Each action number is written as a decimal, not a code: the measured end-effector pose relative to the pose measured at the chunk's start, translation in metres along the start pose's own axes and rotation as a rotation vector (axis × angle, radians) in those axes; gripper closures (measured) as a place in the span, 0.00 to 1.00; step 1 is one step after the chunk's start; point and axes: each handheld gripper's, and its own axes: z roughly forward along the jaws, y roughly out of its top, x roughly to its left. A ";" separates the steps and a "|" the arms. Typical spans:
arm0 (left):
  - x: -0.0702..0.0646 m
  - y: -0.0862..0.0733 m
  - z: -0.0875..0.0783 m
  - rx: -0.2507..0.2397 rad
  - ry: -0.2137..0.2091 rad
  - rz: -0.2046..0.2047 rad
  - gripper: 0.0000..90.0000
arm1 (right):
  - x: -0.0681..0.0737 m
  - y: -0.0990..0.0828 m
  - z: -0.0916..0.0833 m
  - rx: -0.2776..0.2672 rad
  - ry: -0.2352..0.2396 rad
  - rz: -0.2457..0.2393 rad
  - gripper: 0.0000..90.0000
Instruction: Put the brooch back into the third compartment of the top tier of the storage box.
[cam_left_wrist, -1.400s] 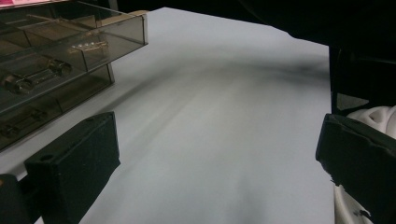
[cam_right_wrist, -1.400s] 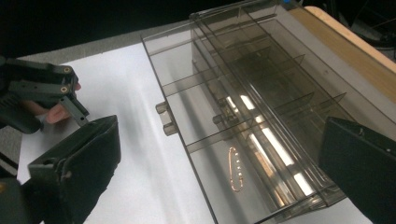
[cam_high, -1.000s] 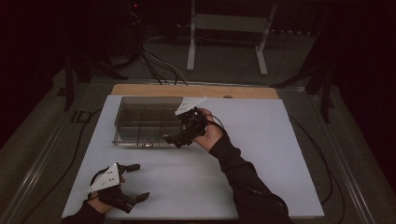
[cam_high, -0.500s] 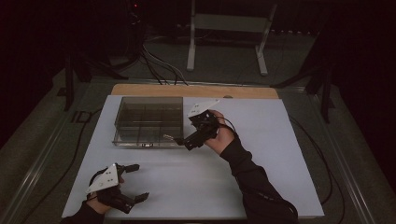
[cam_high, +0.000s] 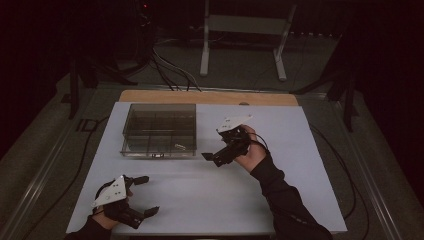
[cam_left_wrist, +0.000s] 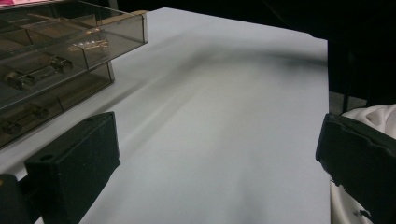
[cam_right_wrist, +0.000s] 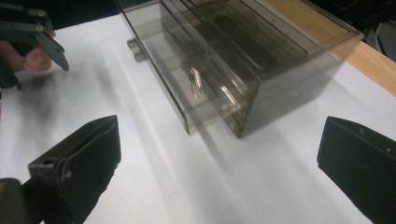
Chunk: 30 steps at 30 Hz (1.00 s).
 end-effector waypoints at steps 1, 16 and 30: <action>0.000 0.000 0.000 0.000 0.000 0.000 0.01 | 0.000 0.000 0.000 0.000 0.000 0.000 0.00; 0.000 0.000 0.000 0.003 0.000 0.001 0.01 | -0.005 -0.063 -0.013 -0.034 -0.009 0.068 0.00; 0.000 0.000 0.000 0.005 0.002 0.003 0.01 | -0.005 -0.114 -0.026 -0.010 -0.021 0.115 0.00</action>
